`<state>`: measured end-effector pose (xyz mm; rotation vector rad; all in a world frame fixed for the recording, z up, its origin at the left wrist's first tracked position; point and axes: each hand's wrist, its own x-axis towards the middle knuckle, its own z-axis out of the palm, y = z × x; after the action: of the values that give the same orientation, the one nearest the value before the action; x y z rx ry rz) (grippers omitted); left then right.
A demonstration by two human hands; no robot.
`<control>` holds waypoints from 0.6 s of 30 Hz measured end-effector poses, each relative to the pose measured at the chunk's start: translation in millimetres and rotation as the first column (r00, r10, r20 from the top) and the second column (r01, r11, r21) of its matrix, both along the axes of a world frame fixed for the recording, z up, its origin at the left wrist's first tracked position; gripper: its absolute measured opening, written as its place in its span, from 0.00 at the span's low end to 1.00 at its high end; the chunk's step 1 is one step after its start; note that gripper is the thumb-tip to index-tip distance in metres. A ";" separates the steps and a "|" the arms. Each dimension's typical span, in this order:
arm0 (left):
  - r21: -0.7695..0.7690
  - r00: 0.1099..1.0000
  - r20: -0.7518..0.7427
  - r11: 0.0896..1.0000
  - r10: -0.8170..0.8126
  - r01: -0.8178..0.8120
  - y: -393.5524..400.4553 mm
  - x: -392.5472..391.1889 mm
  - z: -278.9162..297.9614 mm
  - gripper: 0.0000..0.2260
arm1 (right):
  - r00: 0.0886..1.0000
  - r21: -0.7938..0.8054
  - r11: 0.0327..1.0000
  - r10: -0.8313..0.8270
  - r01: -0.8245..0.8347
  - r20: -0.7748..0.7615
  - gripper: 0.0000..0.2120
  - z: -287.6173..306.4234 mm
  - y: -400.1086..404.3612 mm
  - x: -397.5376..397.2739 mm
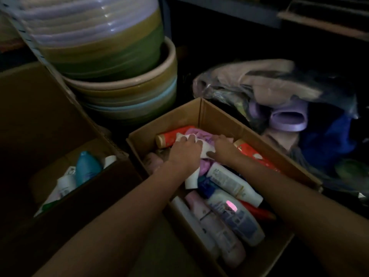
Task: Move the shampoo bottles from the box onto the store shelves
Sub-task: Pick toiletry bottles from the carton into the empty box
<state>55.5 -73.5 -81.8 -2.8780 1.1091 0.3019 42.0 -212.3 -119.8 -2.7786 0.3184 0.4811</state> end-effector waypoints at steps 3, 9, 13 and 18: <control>0.034 0.997 -0.061 0.998 0.056 -0.054 4.1 3.1 -17.4 0.21 | 0.997 -0.101 0.993 -0.060 0.055 -0.047 0.34 -22.4 17.2 3.5; -0.047 0.988 -0.134 0.996 0.071 -0.078 4.6 13.7 -26.7 0.27 | 0.992 -0.019 0.992 -0.129 0.128 -0.018 0.21 -30.6 7.0 16.5; -0.336 0.954 -0.290 0.926 0.073 -0.173 -1.3 23.6 -35.1 0.39 | 0.988 -0.033 0.997 0.070 -0.066 0.134 0.19 38.1 -28.0 23.4; -0.660 0.747 -0.664 0.491 -0.029 -0.568 -22.6 21.5 -24.1 0.29 | 0.942 0.265 0.927 0.193 -0.267 0.274 0.08 113.8 -19.4 29.7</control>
<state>77.0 -96.1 -105.9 -4.0729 0.9596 1.0521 71.8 -231.7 -6.0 -2.5467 -0.1335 0.2115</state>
